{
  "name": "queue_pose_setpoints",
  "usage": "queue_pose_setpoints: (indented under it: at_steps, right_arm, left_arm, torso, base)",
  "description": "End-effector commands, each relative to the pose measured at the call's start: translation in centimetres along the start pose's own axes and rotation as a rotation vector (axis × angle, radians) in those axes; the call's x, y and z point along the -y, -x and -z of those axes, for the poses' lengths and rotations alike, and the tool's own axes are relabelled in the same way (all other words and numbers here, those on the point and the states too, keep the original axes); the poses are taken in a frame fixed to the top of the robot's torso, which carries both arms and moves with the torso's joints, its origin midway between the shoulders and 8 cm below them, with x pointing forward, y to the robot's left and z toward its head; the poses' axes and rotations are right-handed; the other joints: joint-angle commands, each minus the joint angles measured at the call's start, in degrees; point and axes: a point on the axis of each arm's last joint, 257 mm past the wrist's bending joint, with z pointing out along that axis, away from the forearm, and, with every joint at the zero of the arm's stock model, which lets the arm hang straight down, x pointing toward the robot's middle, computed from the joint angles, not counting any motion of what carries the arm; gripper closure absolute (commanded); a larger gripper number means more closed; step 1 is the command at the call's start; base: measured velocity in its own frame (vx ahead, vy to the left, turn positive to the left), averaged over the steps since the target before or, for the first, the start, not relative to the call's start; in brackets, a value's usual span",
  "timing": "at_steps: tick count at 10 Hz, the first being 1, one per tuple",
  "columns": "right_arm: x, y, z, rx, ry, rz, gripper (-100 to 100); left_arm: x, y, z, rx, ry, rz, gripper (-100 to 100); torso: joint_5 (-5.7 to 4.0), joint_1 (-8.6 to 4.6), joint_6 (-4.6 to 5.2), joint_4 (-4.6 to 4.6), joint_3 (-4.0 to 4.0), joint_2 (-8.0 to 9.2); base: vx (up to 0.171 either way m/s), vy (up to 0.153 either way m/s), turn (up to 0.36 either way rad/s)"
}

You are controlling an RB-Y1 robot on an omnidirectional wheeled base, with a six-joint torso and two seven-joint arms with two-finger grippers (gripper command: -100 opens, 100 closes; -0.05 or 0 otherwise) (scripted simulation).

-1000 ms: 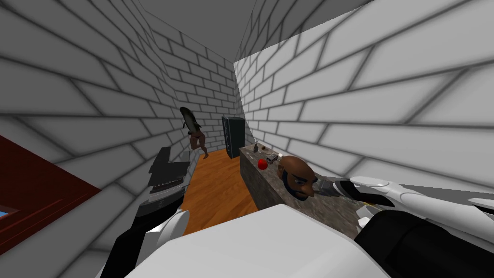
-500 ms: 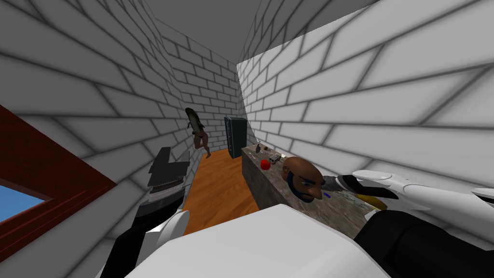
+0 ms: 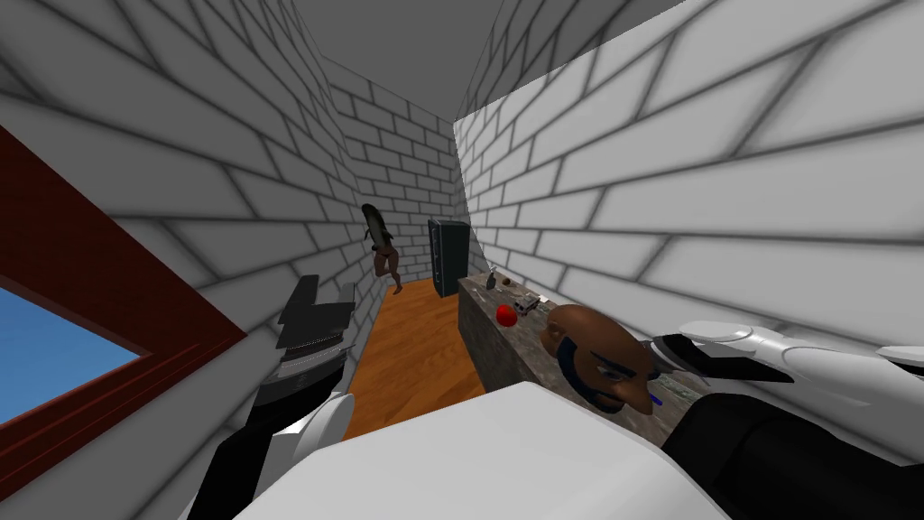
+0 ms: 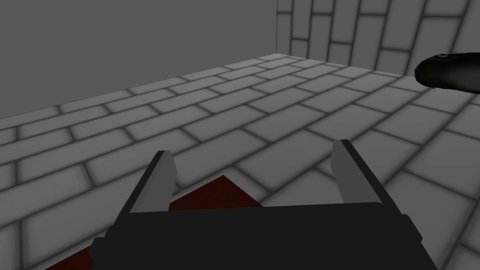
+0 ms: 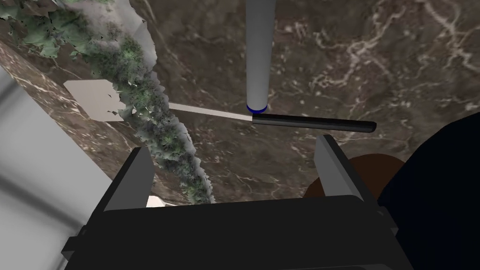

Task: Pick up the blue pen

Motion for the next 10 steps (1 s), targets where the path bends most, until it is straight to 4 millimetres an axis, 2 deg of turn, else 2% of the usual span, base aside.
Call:
queue_pose_setpoints:
  at_steps: [1,3,4,6,8,10]
  right_arm:
    - [-0.1,-0.1,0.3,-0.006,0.003,-0.003,-100]
    - [-1.4,-3.6,0.6,-0.076,0.037,-0.045,-100]
    - [-1.9,-4.5,0.6,-0.093,0.047,-0.057,-100]
    - [-4.1,-8.3,0.5,-0.158,0.091,-0.108,-100]
    - [-4.1,-8.3,0.5,-0.158,0.091,-0.108,-100]
    - [-6.6,-11.6,0.6,-0.217,0.137,-0.146,-100]
  left_arm:
    - [0.0,0.0,0.0,0.000,0.000,0.000,0]
    - [0.0,0.0,0.0,0.000,0.000,0.000,0]
    - [0.0,0.0,0.0,0.000,0.000,0.000,0]
    - [0.0,0.0,0.0,0.000,0.000,0.000,0]
    - [0.0,0.0,0.0,0.000,0.000,0.000,0]
    - [0.0,0.0,0.0,0.000,0.000,0.000,0]
  torso:
    - [0.00,0.00,0.00,0.00,0.00,0.00]
    - [0.00,0.00,-0.01,0.03,0.08,0.12]
    - [-0.03,-0.06,-0.03,0.01,0.01,0.01]
    - [-0.03,-0.04,0.00,0.00,0.00,-0.01]
    - [-0.01,-0.01,0.01,0.00,0.01,0.02]
    - [0.00,0.03,0.01,0.05,0.12,0.19]
  base:
    - [0.027,-0.014,-0.004]
    - [0.060,-0.027,0.142]
    - [0.078,-0.028,0.109]
    - [0.086,-0.025,0.104]
    - [0.042,-0.015,0.011]
    - [0.031,-0.023,0.077]
